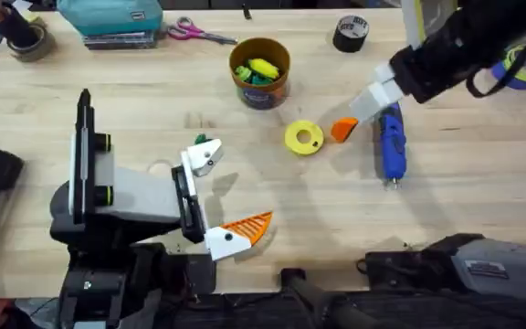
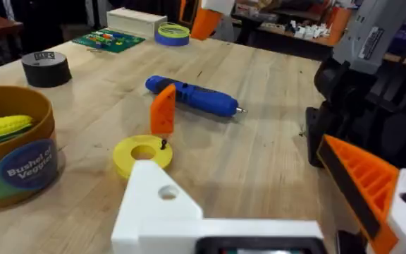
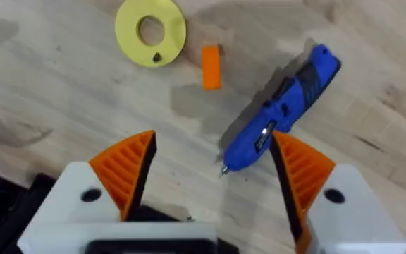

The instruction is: Pick up the gripper from the table and insert it into the empty holder that is missing its gripper. Then pick up a screw, insert it into the mounting hole, and use the screwdriver to tighten it. Finally, clean up the table by picking up the vegetable and placing it into the bucket.

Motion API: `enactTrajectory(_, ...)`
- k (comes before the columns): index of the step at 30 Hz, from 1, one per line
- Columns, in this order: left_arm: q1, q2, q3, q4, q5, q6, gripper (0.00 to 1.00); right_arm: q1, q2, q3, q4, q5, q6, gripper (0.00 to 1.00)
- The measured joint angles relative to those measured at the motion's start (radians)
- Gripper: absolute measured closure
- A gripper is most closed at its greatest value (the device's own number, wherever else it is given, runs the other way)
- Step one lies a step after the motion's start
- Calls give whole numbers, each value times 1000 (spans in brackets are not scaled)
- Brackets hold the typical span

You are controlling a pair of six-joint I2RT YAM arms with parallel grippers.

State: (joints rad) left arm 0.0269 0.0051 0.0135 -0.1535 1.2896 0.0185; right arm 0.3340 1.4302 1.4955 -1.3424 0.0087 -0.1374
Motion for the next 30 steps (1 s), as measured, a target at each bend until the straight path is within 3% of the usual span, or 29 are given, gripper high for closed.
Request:
enactTrajectory(16,0,0,0,0,0,0,15,0,1,-288,283,6,-2,5)
enactTrajectory(30,0,0,0,0,0,0,15,0,145,-322,367,6,19,5)
